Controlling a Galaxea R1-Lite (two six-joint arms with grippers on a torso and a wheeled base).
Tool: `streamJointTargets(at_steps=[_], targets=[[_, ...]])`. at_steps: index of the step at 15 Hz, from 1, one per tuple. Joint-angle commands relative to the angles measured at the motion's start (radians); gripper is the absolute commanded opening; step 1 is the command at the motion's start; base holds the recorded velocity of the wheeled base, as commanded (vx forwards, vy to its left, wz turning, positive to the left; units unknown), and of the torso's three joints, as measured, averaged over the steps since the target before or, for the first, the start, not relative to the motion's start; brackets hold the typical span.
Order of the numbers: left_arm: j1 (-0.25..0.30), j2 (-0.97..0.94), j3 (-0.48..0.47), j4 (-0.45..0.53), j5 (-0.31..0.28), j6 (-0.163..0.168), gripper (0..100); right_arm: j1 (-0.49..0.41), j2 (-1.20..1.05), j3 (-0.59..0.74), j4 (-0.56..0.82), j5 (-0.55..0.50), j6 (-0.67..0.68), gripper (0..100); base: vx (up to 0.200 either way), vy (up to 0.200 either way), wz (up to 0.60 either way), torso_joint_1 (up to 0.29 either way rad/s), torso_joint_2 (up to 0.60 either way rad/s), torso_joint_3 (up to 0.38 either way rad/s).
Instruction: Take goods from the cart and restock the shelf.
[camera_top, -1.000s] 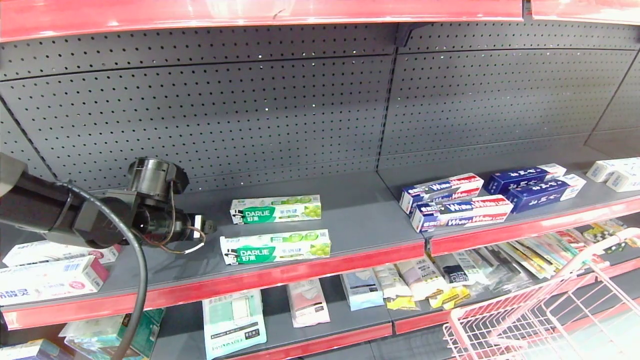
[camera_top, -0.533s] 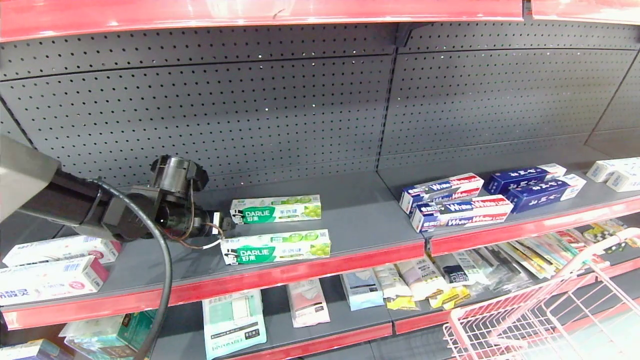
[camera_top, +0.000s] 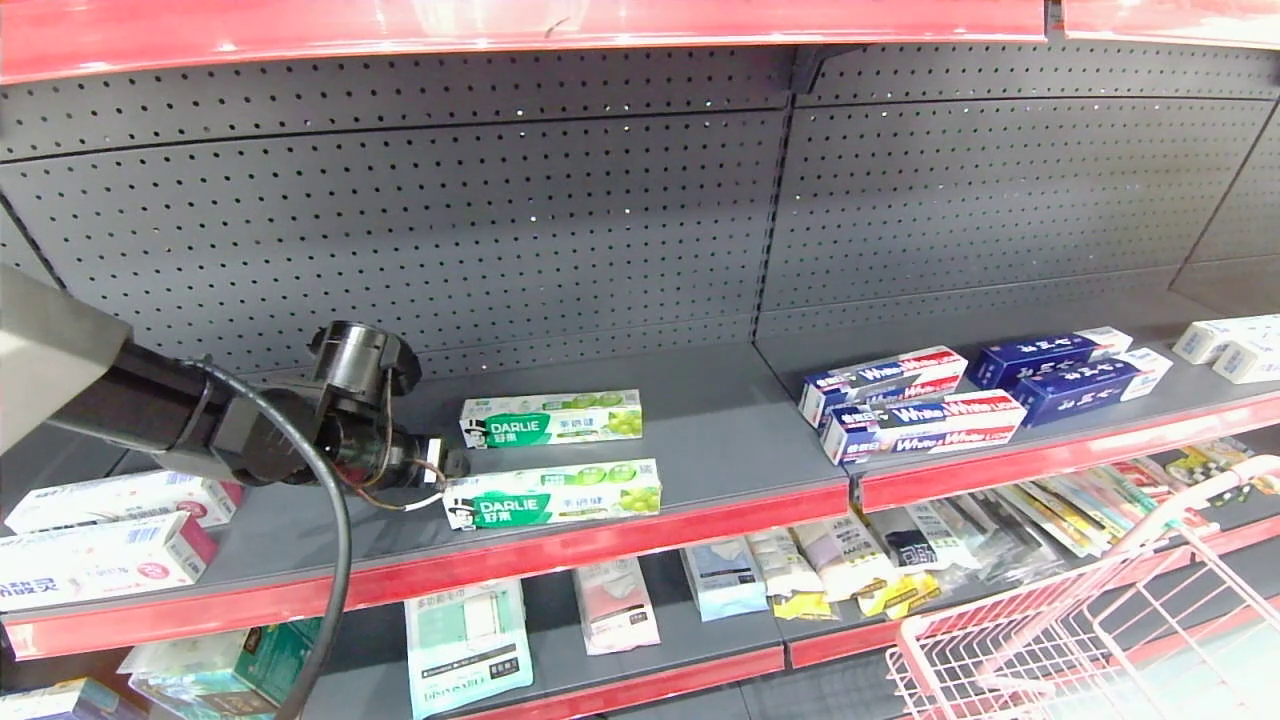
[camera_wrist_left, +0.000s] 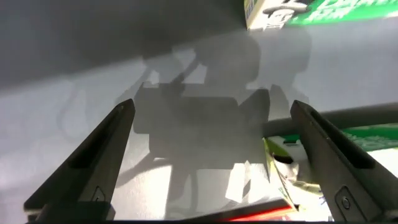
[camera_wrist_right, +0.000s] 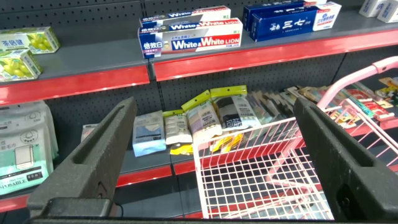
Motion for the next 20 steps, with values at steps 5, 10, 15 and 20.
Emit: streamJointTargets(at_steps=[5, 10, 15, 20], targets=[[-0.002, -0.004, 0.003, 0.011, 0.000, 0.000, 100, 0.000, 0.001, 0.000, 0.000, 0.000, 0.000, 100, 0.000, 0.000, 0.00, 0.000, 0.00, 0.000], [-0.008, -0.005, 0.003, 0.039, -0.001, 0.000, 100, 0.000, 0.001, 0.000, 0.000, 0.000, 0.000, 100, 0.000, 0.000, 0.00, 0.000, 0.00, 0.000], [-0.009, -0.005, 0.000, 0.036, -0.001, -0.001, 100, 0.000, 0.001, 0.000, 0.000, 0.000, 0.000, 100, 0.000, 0.000, 0.00, 0.000, 0.00, 0.000], [0.009, -0.040, -0.005, -0.036, 0.012, 0.002, 100, 0.000, 0.001, 0.000, 0.000, 0.000, 0.000, 100, 0.000, 0.000, 0.00, 0.000, 0.00, 0.000]])
